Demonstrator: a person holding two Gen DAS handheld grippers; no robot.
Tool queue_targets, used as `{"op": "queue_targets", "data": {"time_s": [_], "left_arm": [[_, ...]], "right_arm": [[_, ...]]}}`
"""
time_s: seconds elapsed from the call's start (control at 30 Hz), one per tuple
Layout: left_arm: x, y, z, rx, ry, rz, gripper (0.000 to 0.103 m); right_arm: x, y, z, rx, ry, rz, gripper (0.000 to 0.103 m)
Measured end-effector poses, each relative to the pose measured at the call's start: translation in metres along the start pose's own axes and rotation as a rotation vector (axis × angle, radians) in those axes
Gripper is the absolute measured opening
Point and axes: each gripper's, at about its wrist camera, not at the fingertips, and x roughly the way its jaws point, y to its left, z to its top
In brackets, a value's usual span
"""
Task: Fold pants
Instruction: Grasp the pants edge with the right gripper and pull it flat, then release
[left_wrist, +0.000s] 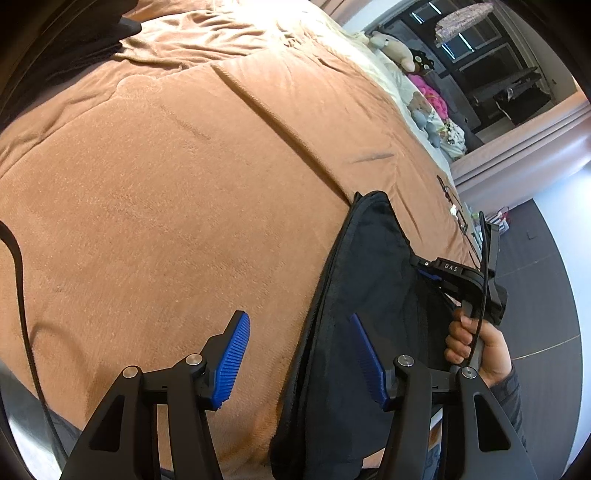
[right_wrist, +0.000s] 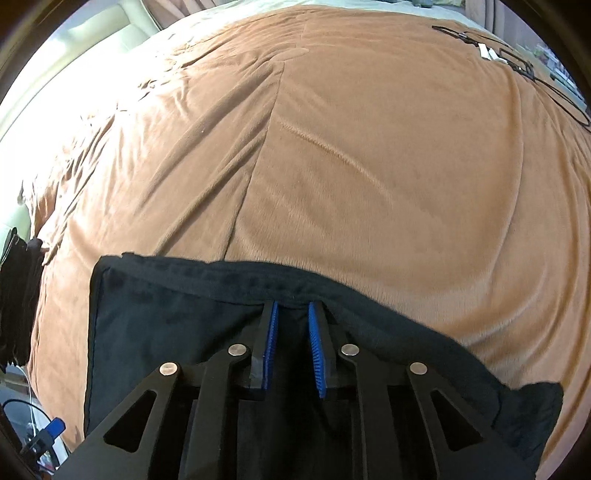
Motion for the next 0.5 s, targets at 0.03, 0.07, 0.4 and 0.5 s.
{"op": "queue_targets", "data": {"time_s": [0.03, 0.07, 0.4, 0.5], "left_arm": [[-0.001, 0.0, 0.001, -0.002, -0.001, -0.001, 0.059], [-0.001, 0.0, 0.002, -0.003, -0.002, 0.0, 0.059], [-0.001, -0.003, -0.001, -0.015, 0.011, -0.029, 0.059], [0.002, -0.002, -0.002, -0.024, 0.021, -0.048, 0.059]], "right_arm": [[0.002, -0.001, 0.001, 0.005, 0.0, 0.001, 0.009], [0.003, -0.002, 0.002, 0.009, -0.002, -0.002, 0.007], [-0.027, 0.008, 0.0, -0.026, -0.043, 0.037, 0.009], [-0.044, 0.013, -0.012, -0.057, -0.06, 0.057, 0.009]]}}
